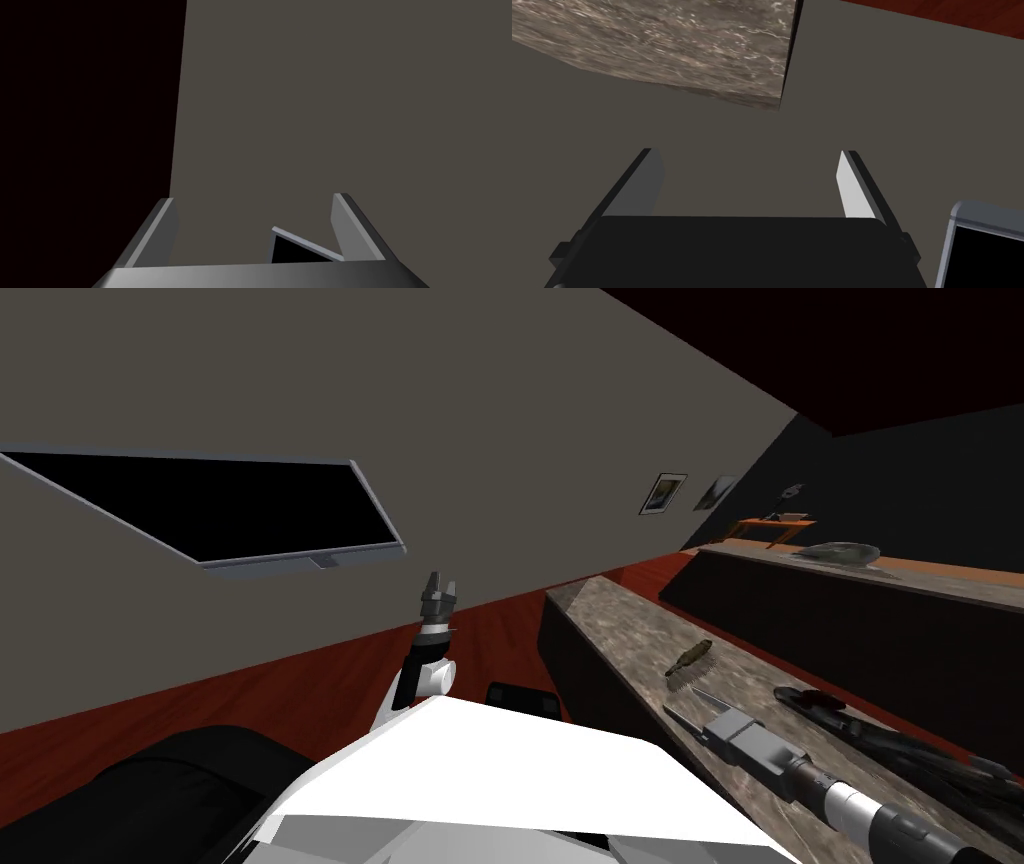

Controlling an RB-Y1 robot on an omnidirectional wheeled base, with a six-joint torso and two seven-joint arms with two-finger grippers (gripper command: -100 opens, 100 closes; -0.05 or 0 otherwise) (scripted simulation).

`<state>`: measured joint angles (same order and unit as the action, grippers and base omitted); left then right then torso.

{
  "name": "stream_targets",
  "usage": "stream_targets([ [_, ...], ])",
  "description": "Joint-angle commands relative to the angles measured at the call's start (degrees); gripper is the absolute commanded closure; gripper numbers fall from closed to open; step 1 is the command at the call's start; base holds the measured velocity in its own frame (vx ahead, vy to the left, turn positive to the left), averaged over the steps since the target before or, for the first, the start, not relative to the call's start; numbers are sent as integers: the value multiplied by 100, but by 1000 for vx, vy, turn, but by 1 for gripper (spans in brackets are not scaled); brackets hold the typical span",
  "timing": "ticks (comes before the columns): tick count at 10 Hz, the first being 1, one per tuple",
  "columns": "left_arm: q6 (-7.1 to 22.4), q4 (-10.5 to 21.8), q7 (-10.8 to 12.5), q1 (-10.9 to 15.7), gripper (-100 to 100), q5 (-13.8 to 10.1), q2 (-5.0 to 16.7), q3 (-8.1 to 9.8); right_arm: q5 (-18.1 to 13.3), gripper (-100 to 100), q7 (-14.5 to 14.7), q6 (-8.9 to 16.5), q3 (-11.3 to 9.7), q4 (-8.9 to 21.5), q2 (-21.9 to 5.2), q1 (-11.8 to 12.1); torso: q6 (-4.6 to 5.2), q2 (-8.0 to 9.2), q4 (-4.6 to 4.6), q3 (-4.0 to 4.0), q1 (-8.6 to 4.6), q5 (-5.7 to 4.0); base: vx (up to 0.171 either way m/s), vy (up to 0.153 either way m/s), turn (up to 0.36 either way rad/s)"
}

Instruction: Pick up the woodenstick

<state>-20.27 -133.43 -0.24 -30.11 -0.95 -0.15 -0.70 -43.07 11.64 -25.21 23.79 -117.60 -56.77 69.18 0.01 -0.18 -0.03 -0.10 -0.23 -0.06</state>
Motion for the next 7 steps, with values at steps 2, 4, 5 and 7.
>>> stream_targets([
  [2, 0, 0, 0, -1, 0, 0, 0, 1, -406, -100, 332, -144, 95, 247, -297, 202, 9, 1, 1, 1, 0, -1, 11, -25, 223],
  [4, 0, 0, 0, 0, 0, 0, 0, 0, -715, -100, 539, -226, 140, 405, -499, 322, 1, -5, -1, -3, -9, -2, 19, -49, 331],
  [5, 0, 0, 0, -2, 0, 0, 0, 1, -897, -100, 748, -311, 180, 565, -693, 435, 9, -4, 0, -2, -10, -3, 12, -41, 253],
  [7, 0, 0, 0, -2, 0, 0, 0, 1, -1198, -100, 956, -399, 213, 727, -876, 538, 10, -3, 0, -1, -4, -2, 10, -39, 218],
])
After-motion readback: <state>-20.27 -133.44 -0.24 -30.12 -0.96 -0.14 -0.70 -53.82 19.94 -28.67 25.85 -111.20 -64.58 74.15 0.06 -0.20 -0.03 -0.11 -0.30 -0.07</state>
